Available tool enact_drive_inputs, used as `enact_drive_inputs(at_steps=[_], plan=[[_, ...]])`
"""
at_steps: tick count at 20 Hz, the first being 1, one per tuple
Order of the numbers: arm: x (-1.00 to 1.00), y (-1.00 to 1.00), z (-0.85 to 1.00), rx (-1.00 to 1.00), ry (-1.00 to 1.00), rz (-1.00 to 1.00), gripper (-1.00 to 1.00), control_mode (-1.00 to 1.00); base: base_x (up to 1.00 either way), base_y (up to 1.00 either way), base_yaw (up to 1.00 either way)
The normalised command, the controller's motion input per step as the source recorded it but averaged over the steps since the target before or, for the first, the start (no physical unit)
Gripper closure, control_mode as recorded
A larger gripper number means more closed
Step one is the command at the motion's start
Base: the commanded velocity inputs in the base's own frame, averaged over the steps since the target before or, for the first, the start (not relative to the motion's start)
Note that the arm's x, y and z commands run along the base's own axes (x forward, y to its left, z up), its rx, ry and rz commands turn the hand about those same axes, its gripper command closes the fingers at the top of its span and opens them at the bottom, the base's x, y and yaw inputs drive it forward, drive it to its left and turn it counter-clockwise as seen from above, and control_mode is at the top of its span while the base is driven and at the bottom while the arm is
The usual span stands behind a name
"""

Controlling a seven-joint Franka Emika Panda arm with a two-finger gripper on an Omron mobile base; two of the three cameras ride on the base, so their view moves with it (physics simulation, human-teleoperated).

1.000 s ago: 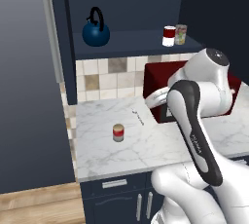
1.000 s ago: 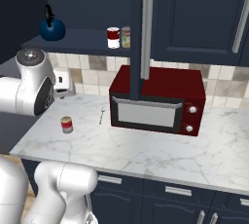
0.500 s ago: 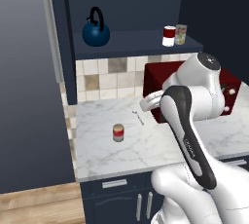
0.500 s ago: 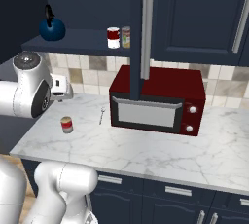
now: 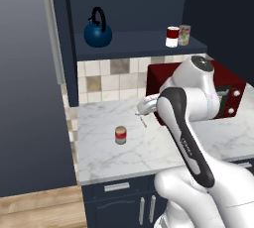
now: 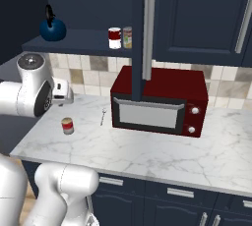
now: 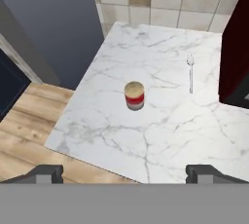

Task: Pick the cans from the counter and place them in their designated side in the cabinet.

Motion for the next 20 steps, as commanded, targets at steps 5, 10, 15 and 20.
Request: enact_drive_inputs(at_steps=[5,10,15,20], plan=[[0.10,0.09,-0.20,0.04,0.03,0.00,-1.00,-1.00,0.00,0.00,0.00],[0.09,0.05,-0.20,0.00,-0.02,-0.01,-1.00,-1.00,0.00,0.00,0.00],[0.16,0.04,-0.14,0.00,0.00,-0.05,-1.00,-1.00,0.00,0.00,0.00],[0.10,0.00,-0.11,0.01,0.00,-0.01,-1.00,-1.00,0.00,0.00,0.00]])
